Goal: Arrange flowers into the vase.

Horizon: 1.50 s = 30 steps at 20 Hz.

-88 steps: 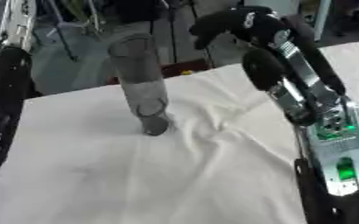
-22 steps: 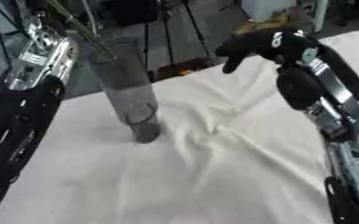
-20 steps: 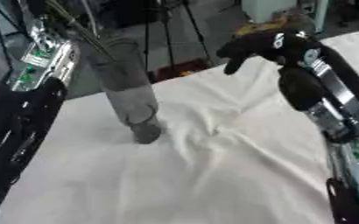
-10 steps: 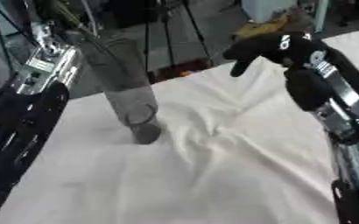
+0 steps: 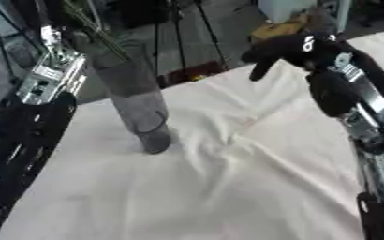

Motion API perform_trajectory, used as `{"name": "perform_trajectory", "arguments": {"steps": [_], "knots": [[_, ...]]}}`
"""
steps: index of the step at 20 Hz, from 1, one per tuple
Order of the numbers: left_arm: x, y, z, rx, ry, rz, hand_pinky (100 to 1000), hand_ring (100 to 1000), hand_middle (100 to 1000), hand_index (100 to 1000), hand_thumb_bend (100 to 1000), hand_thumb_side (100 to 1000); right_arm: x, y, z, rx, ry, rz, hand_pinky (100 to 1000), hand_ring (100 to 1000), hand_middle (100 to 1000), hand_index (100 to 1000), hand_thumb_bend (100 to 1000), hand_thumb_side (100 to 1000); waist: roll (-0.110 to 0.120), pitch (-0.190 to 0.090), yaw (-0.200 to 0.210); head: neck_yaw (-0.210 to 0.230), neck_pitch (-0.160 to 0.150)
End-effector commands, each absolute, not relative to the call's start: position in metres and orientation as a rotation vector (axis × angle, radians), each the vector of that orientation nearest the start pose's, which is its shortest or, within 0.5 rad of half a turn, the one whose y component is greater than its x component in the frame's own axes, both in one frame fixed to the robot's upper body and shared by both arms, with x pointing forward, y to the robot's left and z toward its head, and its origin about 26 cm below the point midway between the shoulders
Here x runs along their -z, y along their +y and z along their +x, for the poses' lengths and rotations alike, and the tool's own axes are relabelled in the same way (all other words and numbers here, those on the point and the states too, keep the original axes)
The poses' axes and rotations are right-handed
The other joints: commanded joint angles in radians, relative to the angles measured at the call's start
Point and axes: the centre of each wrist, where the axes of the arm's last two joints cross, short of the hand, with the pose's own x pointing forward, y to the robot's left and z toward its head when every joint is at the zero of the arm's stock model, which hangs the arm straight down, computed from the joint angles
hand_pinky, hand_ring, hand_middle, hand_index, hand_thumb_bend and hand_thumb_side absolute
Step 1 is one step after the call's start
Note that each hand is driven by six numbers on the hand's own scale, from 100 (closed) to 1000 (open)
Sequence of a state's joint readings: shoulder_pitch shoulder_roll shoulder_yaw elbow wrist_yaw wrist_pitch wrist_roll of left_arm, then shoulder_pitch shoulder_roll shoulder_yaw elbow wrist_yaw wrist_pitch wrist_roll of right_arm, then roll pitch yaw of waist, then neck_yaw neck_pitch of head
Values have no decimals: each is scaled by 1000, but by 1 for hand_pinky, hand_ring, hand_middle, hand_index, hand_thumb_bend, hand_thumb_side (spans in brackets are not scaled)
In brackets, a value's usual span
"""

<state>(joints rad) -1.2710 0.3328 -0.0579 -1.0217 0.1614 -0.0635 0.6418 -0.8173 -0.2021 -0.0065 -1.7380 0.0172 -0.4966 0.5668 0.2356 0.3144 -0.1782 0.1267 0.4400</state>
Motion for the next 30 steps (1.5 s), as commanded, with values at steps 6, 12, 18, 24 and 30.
{"name": "perform_trajectory", "arguments": {"steps": [6,12,18,24,30], "knots": [[-372,196,471,-253,-2343,450,100,150,226,248,100,880,-309,-195,363,1273,2949,-144,769,761,562,829,276,1000,-10,-24,3,19,47],[-372,198,471,-180,-2336,543,100,187,259,275,100,859,-309,-193,362,1264,2950,-148,769,762,563,830,271,1000,-10,-28,2,40,66],[-369,198,472,-106,-2307,610,137,260,331,324,100,847,-309,-193,362,1260,2951,-150,769,763,564,830,271,1000,-10,-28,0,51,46],[-367,199,473,-52,-2275,648,179,336,406,350,100,841,-308,-193,362,1255,2960,-150,769,763,563,830,269,1000,-10,-30,1,49,26],[-369,200,472,-7,-2252,680,183,345,415,354,100,840,-308,-194,361,1251,2966,-150,769,763,563,830,269,1000,-10,-31,1,46,18]]}}
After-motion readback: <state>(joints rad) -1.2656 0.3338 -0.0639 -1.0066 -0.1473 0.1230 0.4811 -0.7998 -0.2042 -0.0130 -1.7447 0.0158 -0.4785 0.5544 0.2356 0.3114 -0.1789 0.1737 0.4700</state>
